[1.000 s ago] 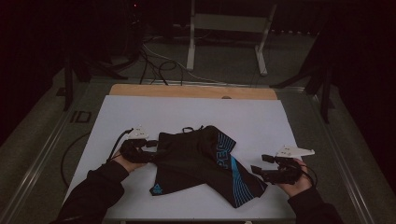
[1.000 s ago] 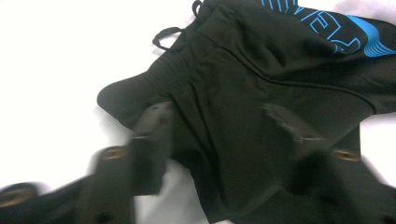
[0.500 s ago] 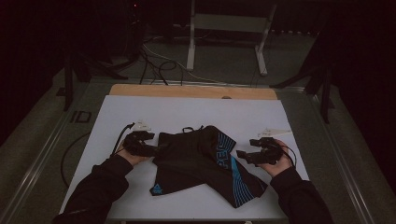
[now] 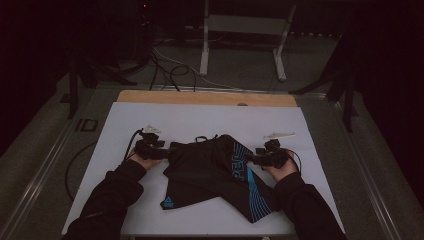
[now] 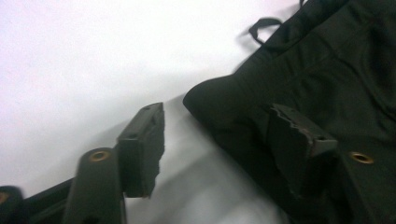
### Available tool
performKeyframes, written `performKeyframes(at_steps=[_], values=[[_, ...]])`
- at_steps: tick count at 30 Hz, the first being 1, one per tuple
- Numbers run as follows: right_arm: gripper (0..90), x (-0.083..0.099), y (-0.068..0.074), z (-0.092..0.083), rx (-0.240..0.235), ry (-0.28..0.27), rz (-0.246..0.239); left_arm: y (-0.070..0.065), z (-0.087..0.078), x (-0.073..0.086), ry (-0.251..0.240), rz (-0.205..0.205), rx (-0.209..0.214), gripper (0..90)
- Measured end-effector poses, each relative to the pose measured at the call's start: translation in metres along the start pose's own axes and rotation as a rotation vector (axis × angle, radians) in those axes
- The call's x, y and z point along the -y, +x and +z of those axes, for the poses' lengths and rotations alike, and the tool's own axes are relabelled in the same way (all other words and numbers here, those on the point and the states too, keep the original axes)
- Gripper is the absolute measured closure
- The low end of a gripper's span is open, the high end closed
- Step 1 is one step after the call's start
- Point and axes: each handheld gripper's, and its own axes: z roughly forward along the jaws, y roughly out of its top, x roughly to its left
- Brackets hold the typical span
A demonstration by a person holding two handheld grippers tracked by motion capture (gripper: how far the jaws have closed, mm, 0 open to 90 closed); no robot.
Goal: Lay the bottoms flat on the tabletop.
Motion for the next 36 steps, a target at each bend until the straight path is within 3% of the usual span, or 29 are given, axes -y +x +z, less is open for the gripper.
performKeyframes(at_steps=[5, 7, 10, 13, 17, 24, 31, 36], values=[[49.6, 0.001, 0.003, 0.006, 0.006, 0.021, -0.004, -0.001, 0.008, 0.002, 0.024, 0.002, 0.027, 51.1], [55.4, 0.002, 0.005, 0.011, 0.018, 0.048, -0.004, -0.004, 0.011, 0.003, 0.041, 0.018, 0.009, 56.5], [64.8, 0.004, 0.006, 0.015, 0.016, 0.056, -0.008, -0.003, 0.01, 0.005, 0.034, 0.011, 0.009, 70.1], [73.0, 0.003, 0.008, 0.015, 0.014, 0.065, -0.019, -0.001, 0.011, 0.005, 0.031, -0.006, 0.021, 75.2], [80.4, 0.003, 0.009, 0.016, 0.008, 0.069, -0.024, -0.002, 0.012, 0.006, 0.032, 0.0, 0.021, 78.9], [81.7, 0.002, 0.011, 0.015, 0.01, 0.072, -0.045, -0.007, 0.012, 0.003, 0.035, 0.035, 0.0, 85.0], [82.4, -0.001, 0.007, 0.009, 0.02, 0.042, -0.039, -0.008, 0.003, -0.004, -0.024, 0.051, -0.049, 86.1], [82.5, -0.014, -0.004, -0.004, 0.047, -0.015, -0.011, -0.006, -0.009, -0.019, -0.079, 0.063, -0.066, 86.1]])
